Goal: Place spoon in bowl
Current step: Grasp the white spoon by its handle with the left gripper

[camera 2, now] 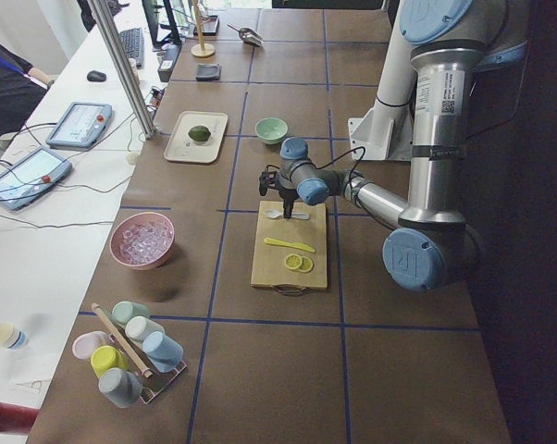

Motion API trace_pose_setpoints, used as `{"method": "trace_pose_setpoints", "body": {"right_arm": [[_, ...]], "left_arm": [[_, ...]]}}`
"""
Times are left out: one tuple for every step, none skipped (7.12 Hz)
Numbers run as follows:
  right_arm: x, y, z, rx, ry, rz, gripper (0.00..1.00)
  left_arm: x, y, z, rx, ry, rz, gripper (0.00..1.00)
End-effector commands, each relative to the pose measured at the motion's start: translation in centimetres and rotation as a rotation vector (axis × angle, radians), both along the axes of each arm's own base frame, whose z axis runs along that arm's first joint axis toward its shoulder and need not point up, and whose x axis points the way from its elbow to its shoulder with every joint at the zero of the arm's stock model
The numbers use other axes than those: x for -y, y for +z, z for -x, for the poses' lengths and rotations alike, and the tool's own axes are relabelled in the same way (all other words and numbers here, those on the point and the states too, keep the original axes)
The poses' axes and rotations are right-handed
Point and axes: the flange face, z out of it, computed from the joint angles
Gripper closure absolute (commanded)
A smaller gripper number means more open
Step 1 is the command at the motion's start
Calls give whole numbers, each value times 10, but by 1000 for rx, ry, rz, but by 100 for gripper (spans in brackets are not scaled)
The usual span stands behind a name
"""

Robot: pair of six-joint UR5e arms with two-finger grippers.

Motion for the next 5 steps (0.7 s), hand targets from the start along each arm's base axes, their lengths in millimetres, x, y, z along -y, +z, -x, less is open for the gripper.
{"method": "trace_pose_setpoints", "body": {"right_arm": [[0, 1, 0, 0, 1, 2, 0], [0, 0, 0, 0, 2, 0, 0], [0, 0, 0, 1, 2, 2, 0], [0, 1, 0, 1, 2, 5, 0], [0, 3, 0, -1, -1, 7, 0]], "left_arm": [[-1, -9, 2, -15, -2, -12, 100], [-4, -35, 6, -53, 1, -40, 100], [-1, -59, 0, -73, 9, -53, 100], [11, -100, -22, -86, 15, -64, 100], [9, -151, -63, -76, 63, -65, 100]]}}
